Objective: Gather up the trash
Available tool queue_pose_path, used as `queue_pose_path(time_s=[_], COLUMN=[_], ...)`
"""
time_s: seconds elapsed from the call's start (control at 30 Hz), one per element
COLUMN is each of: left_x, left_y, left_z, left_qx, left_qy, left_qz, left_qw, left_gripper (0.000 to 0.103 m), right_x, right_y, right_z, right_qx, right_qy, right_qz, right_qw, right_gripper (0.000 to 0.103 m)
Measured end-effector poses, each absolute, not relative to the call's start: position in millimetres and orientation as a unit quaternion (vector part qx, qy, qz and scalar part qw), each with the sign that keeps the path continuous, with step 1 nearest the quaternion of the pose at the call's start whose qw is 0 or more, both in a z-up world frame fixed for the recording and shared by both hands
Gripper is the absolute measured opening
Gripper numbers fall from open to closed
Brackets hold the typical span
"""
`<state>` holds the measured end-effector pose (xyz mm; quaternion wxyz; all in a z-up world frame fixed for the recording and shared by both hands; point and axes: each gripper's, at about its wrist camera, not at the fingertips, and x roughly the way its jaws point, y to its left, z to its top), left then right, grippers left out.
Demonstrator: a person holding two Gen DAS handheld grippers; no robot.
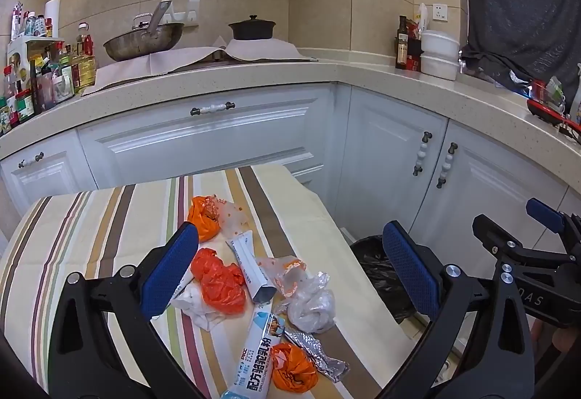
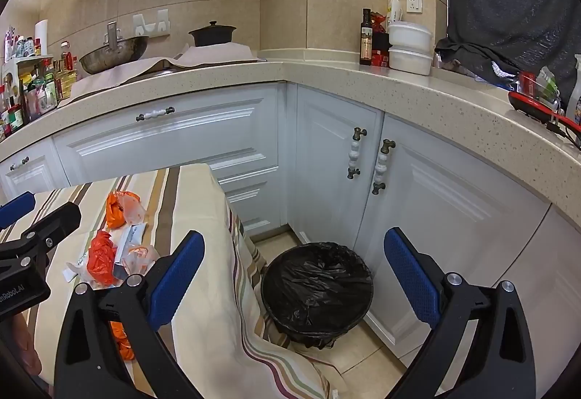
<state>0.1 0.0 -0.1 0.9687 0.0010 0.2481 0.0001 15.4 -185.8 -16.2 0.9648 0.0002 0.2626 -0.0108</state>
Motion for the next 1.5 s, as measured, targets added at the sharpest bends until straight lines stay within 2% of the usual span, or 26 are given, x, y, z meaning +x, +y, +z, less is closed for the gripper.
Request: queue_pose_path(time_s=[1.5], left_x=[0], left_y=[11], left_z=[-4], left_qx=[-0.008], left_qy=[0.255], left_qz=[0.006], left_qw=[0.967], left_gripper=[0.099], right_x=[15], right_y=[-186], right_z=[-10], right_qx=[-0.002], right_qy=[0.259], right_qz=[-0.011], right_qw=[0.966], right_gripper=[0.096])
